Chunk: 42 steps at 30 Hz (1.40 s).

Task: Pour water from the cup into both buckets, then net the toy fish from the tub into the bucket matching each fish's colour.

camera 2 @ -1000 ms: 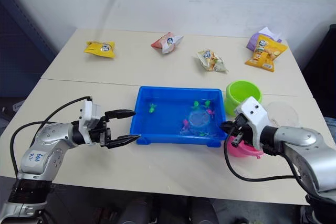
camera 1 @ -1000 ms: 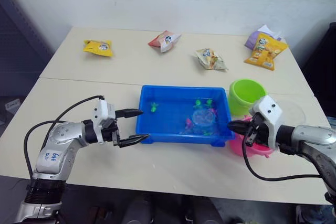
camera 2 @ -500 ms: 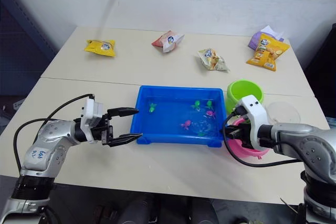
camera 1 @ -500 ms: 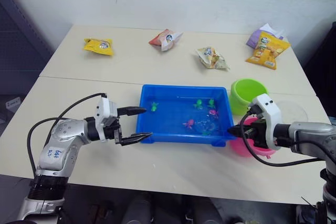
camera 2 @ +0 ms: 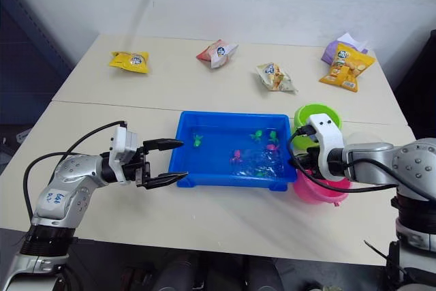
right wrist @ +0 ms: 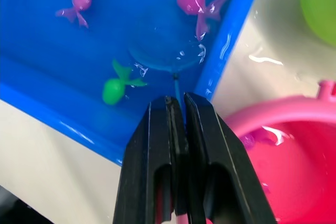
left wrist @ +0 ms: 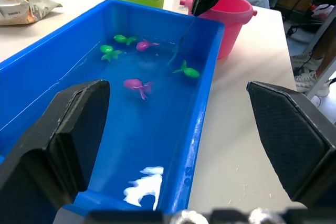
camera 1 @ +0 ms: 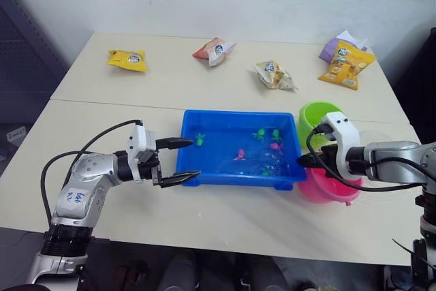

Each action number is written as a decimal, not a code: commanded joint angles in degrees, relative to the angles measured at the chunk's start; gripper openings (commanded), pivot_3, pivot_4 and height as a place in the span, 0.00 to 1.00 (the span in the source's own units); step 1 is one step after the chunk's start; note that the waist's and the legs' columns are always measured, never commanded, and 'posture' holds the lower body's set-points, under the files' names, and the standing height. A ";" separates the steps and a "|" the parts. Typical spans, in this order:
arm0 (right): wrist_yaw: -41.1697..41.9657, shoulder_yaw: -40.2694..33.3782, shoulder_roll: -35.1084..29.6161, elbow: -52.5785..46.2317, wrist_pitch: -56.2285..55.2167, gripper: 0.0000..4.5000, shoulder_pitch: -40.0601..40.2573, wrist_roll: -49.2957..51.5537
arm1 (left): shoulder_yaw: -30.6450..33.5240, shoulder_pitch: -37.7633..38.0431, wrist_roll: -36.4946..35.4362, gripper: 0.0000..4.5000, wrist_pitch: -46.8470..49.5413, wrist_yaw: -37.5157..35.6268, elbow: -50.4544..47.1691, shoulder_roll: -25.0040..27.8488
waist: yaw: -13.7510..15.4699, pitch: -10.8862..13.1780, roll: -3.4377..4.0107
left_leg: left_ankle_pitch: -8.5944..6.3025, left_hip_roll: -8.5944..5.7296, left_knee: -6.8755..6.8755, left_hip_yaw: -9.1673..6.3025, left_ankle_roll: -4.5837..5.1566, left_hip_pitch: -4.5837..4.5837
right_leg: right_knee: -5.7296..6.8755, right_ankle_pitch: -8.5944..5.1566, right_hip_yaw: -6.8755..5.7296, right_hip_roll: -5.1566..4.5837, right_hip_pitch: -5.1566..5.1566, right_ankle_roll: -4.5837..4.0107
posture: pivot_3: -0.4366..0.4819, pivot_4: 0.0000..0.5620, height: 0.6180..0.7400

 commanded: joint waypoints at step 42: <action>14.62 6.42 3.53 -17.97 -13.58 0.00 6.94 -22.45 | 0.95 -0.53 -0.36 1.00 -0.11 1.29 -1.34 -0.23 | -0.02 0.00 0.00 | -0.02 0.00 -0.07 -0.02 0.07 -0.04 | -0.12 0.02 0.02 0.00 -0.03 0.04 | 0.48 0.27 1.00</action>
